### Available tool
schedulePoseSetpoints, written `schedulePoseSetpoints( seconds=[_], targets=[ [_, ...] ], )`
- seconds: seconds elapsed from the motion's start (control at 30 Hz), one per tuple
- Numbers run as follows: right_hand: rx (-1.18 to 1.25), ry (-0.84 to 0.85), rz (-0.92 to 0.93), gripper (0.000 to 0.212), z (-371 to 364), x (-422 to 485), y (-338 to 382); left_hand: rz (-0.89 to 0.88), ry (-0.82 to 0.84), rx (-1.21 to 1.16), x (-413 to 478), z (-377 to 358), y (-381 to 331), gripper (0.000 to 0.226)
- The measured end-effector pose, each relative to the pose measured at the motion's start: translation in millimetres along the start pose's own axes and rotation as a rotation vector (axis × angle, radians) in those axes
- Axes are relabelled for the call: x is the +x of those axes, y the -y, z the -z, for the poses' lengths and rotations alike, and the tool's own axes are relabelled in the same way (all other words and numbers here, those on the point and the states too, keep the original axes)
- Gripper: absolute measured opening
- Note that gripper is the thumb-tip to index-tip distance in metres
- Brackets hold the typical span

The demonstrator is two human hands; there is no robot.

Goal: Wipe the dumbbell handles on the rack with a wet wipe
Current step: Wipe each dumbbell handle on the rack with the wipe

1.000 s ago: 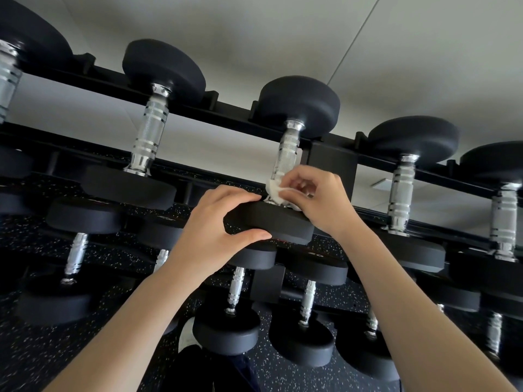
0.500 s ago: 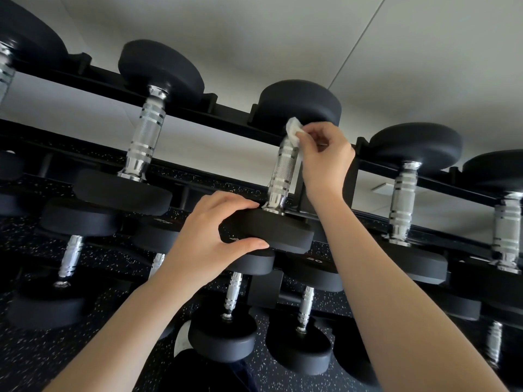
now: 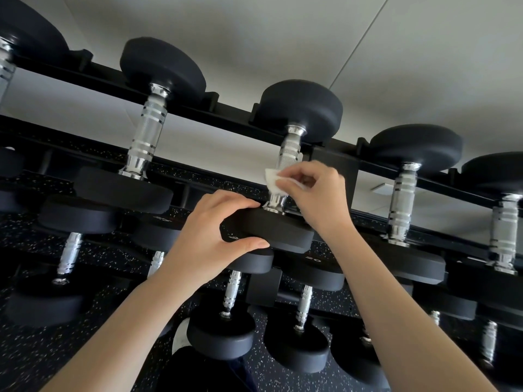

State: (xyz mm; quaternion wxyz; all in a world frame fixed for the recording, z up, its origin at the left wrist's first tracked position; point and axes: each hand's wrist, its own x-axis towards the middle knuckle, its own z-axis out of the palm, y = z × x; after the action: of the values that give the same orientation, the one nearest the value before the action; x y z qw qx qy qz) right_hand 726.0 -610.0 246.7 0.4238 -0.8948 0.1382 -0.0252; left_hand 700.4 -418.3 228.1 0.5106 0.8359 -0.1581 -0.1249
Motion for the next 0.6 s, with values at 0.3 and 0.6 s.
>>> schedulePoseSetpoints(
  seconds=[0.3, 0.6],
  targets=[
    [0.039, 0.221, -0.066, 0.008, 16, -17, -11, -0.003, -0.014, -0.010, 0, -2, 0, 0.054],
    [0.145, 0.276, -0.112, 0.006, 20, -18, -20, -0.005, -0.006, 0.008, 1, -1, -1, 0.052]
  ],
)
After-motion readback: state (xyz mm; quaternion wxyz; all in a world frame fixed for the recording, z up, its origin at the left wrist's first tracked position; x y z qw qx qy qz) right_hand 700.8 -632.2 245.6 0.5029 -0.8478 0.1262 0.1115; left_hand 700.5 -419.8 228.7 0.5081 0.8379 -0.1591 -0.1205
